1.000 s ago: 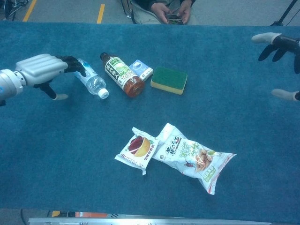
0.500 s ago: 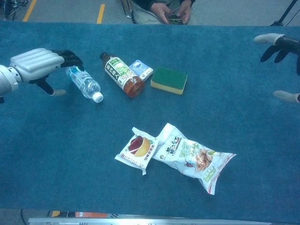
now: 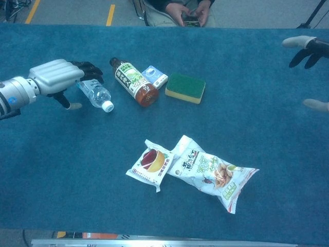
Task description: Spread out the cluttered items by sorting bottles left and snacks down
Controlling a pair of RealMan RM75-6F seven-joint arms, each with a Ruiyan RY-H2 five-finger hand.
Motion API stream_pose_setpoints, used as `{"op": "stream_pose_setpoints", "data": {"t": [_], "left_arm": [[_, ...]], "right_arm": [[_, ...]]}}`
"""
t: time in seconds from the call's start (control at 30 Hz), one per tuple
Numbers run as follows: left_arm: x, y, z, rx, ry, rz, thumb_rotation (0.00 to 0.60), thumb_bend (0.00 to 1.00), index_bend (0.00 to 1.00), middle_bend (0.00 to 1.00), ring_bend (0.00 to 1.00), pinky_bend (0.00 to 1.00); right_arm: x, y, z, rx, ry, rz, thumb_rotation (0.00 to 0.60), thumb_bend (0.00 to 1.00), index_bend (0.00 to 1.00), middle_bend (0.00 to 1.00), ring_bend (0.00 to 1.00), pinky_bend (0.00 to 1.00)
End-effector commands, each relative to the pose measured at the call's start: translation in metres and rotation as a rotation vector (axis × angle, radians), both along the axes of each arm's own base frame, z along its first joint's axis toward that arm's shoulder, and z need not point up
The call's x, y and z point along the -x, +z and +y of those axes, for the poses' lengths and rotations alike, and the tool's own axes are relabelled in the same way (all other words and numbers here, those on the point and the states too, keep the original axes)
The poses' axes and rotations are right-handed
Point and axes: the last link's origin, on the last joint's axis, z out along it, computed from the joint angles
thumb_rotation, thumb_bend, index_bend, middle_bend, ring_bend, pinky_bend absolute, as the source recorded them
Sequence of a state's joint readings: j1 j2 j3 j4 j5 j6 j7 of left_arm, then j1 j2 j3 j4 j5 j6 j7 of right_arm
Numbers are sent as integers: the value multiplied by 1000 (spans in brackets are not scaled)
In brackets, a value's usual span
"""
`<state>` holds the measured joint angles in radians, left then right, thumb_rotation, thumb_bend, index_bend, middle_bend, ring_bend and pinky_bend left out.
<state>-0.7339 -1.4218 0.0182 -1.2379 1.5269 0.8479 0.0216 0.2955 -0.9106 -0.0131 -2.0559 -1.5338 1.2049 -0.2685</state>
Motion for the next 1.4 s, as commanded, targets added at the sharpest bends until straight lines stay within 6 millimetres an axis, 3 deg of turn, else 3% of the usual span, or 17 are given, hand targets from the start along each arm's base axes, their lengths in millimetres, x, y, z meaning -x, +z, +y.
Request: {"op": "stream_pose_setpoints", "data": {"t": [0.03, 0.7, 0.83, 1.17, 1.4], "left_arm": [[-1, -5, 3, 4, -2, 6, 600, 256, 172, 98, 46, 159], [5, -18, 18, 10, 8, 92, 600, 256, 203, 124, 54, 159], [5, -17, 17, 0, 6, 82, 600, 256, 291, 209, 142, 186], [12, -10, 14, -14, 20, 60, 600, 256, 410, 417, 343, 428], [18, 3, 8, -40, 23, 49, 600, 256, 421, 497, 402, 445]], "right_arm": [[1, 0, 0, 1, -2, 0, 600, 220, 0, 307, 308, 515], [4, 2, 1, 5, -17, 3, 600, 220, 0, 307, 308, 515], [2, 2, 1, 5, -14, 1, 600, 220, 0, 307, 308, 514], [1, 3, 1, 10, -14, -3, 600, 220, 0, 307, 308, 514], [0, 3, 1, 11, -9, -8, 600, 221, 0, 307, 308, 515]]}}
